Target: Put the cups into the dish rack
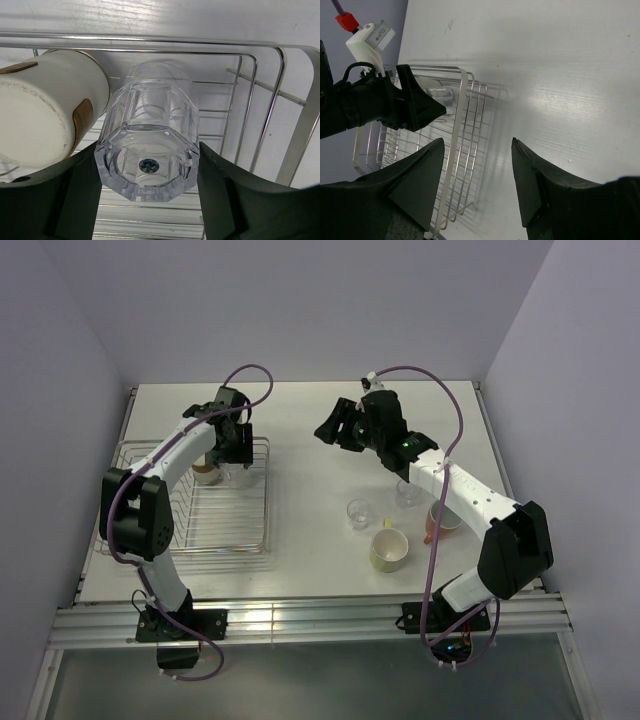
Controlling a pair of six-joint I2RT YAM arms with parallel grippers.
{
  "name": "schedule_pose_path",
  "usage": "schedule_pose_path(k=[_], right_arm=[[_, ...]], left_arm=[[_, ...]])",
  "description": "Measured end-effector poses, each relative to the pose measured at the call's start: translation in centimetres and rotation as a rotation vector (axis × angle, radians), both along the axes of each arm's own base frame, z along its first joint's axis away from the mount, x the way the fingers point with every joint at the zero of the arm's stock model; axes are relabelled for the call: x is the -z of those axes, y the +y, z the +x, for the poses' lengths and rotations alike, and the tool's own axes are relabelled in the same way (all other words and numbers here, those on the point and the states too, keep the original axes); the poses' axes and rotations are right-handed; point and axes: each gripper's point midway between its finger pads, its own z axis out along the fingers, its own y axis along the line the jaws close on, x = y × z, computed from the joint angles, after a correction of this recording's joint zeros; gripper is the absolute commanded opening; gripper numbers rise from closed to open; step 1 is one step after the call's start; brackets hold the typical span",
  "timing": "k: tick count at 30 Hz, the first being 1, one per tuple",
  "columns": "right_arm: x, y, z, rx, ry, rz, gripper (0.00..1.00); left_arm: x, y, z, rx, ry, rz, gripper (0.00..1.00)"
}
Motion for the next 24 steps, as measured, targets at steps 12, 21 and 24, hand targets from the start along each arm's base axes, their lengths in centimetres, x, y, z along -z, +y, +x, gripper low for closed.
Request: schedule_pose_path(k=[12,21,24], right_arm=[[0.04,-0.01,0.00,0.000,0.000,-0.002,0.67],[0.05,-0.04,0.00,-0.001,-0.001,-0.005,0.67],[0.06,-0.04,0.00,-0.001,-0.001,-0.005,0.67]], left_arm=[[-0.23,0.13,0.31,-0.008,-0.014,0.008,0.85],[-0.39,0.16,0.45,-0.010,-0.022,0.009,0.84],[-0.86,0.14,0.43,-0.010,-0.034,0.004,0.85]])
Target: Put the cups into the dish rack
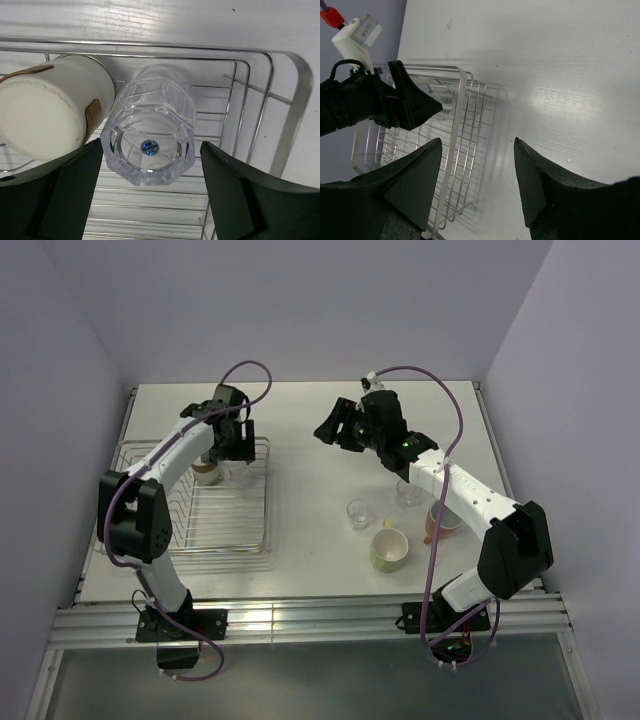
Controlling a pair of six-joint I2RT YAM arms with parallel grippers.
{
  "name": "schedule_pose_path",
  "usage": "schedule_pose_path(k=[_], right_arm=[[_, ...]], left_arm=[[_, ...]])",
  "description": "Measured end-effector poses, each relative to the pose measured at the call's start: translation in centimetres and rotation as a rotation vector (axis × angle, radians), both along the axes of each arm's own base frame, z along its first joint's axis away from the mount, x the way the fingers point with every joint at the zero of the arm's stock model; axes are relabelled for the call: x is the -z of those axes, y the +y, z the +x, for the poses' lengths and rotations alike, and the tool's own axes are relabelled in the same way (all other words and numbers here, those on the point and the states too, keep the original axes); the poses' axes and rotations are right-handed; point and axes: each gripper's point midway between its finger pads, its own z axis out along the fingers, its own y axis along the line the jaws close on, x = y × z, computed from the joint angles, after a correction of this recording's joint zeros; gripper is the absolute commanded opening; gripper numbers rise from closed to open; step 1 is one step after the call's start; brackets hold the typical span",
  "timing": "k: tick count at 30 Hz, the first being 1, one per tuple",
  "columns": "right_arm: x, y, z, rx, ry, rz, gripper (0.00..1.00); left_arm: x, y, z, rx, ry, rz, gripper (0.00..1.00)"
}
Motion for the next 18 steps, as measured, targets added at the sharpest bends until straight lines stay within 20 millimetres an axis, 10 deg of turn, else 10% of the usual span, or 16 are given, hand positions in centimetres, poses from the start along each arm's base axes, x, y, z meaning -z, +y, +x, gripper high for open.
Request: schedule_pose_path(k=[18], right_arm=[[1.6,-1.4,-1.2,0.029,0.039,-0.109,0.67]], left_arm=[[-9.6,-0.8,-1.2,0.034,-0.225,-0.133,0.82]])
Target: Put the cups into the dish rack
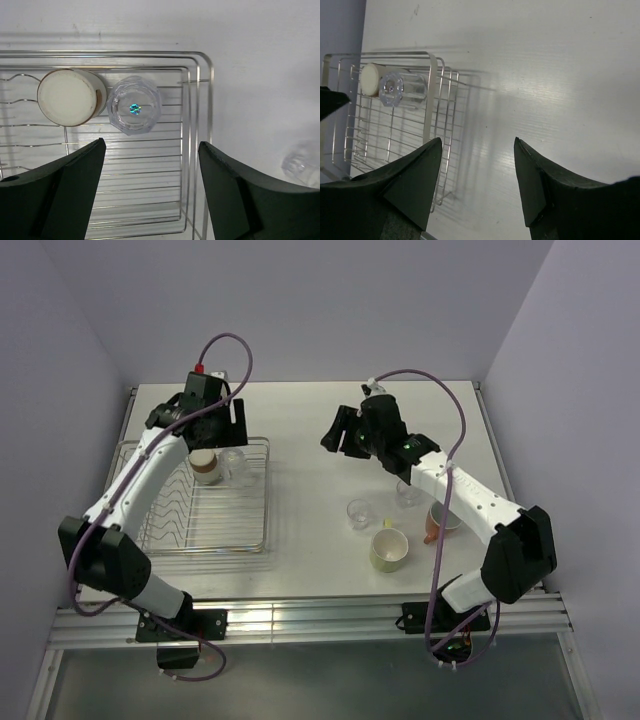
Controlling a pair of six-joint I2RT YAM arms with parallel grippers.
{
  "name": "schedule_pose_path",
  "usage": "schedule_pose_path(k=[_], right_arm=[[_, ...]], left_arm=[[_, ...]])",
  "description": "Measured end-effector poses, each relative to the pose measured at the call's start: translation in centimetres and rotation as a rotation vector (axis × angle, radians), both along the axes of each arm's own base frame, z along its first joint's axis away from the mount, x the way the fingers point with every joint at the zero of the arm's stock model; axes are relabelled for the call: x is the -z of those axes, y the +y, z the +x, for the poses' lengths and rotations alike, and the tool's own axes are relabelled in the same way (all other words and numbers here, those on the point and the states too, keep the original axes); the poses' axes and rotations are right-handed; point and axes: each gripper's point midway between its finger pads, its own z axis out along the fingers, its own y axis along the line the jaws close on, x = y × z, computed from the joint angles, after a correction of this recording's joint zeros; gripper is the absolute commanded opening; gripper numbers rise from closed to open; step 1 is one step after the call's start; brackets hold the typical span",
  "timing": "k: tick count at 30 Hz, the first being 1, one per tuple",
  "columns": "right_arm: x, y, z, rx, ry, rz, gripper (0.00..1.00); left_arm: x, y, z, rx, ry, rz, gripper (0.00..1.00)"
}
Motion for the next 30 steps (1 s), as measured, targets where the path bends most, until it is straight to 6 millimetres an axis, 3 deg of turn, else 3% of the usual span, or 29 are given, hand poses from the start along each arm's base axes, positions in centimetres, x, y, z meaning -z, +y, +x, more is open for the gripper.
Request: schedule_pose_path(k=[5,8,11,15,20,30], right_arm=[[-0.8,0.3,-2.9,-0.018,-0.030,-0.064,0.66],[-0.2,0.7,-5.3,-0.036,-0.035,-0.111,0.65],[2.6,0.7,-7.5,-0.047,-0.002,-0.182,0.60],[7.7,-1.2,-9.7,-0.021,0.100,-0.302,0.56],[10.9,-2.9,-10.6,0.033,0.160,-0.385,0.53],[13.2,-3.2,-10.4,0.060,0.196,-0.446,0.47]], left_arm=[[-4.3,-0.7,-1.6,0.038,-0.104,-0.088,0.81],[-5.6,-1.0,-2.5,0.062,-0.144,-0.126,0.81],[-5.8,-1.4,-3.2,0.086,-0.155,-0.155,0.80],[-5.6,-1.7,-3.7,0.104,-0.158,-0.175,0.80],[-5.7,-1.8,-4.2,0.115,-0.166,-0.186,0.80],[-5.6,-1.8,-4.2,0.116,-0.177,-0.190,0.80]])
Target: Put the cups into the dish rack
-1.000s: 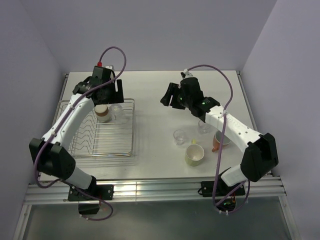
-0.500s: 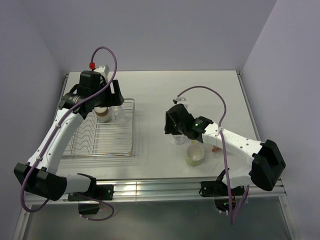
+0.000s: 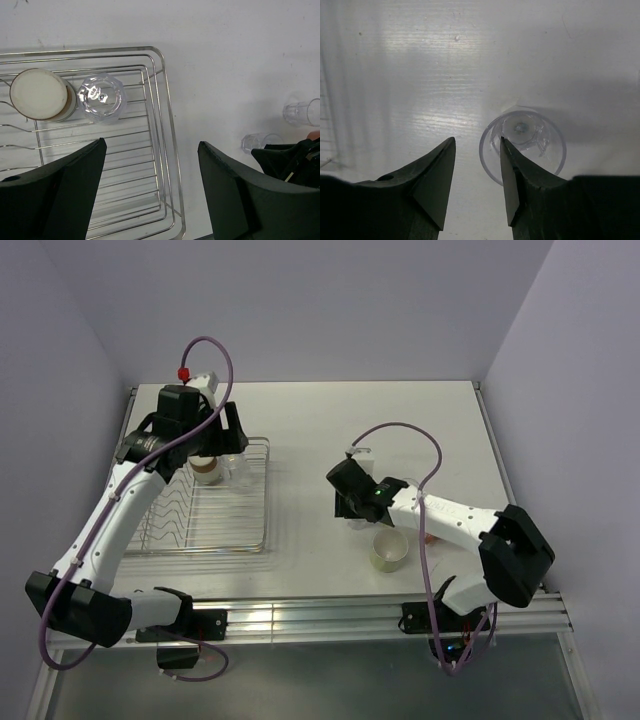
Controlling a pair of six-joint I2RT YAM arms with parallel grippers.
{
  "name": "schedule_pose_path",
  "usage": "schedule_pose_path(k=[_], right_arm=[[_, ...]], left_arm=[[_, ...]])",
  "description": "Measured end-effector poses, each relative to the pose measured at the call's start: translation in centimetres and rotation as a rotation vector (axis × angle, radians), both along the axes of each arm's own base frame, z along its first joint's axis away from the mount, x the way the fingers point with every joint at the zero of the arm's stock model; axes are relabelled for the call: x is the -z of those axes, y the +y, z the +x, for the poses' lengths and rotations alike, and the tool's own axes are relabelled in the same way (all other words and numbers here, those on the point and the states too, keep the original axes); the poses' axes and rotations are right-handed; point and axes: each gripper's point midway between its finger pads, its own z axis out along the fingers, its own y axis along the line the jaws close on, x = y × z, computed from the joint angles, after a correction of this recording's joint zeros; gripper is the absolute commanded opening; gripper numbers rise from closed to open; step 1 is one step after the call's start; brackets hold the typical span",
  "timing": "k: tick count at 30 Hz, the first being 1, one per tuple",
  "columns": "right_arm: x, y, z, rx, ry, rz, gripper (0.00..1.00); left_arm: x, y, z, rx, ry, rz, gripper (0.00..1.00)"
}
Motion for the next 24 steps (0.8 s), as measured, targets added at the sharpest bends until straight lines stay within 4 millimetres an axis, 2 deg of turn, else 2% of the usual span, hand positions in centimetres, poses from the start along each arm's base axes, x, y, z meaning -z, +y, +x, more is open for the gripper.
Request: schedule_pose_path(k=[2,7,11,14,15,21,24], right_arm=[[0.4,-0.1,0.1,0.005,0.004,-0.013,0.40],[1.6,-0.4,0.2,0.014,0.021,-0.048,0.36],[2.6,-0.6,0.1,0.013,0.040,-0.076,0.27],[2.8,-0.7,0.2,0.014,0.041,-0.086,0.10],[2.8,-0.7,0.2,0.014,0.038,-0.091,0.00],[1.8,-0.3,0.7,-0.002,0.028,-0.085,0.00],[-0.3,1.2,1.5,-0.040,0.028,-0.017,0.00]], left_arm=[[0.0,0.0,0.0,0.000,0.000,0.000,0.80],[0.0,0.0,0.0,0.000,-0.001,0.000,0.80],[0.2,0.0,0.1,-0.002,-0.002,0.001,0.80],[0.6,0.1,0.2,-0.006,0.002,0.006,0.79],[0.7,0.1,0.1,-0.006,0.004,0.006,0.79],[1.8,0.9,0.6,-0.025,0.026,-0.042,0.79],[2.1,2.3,1.1,-0.034,0.030,-0.146,0.85]])
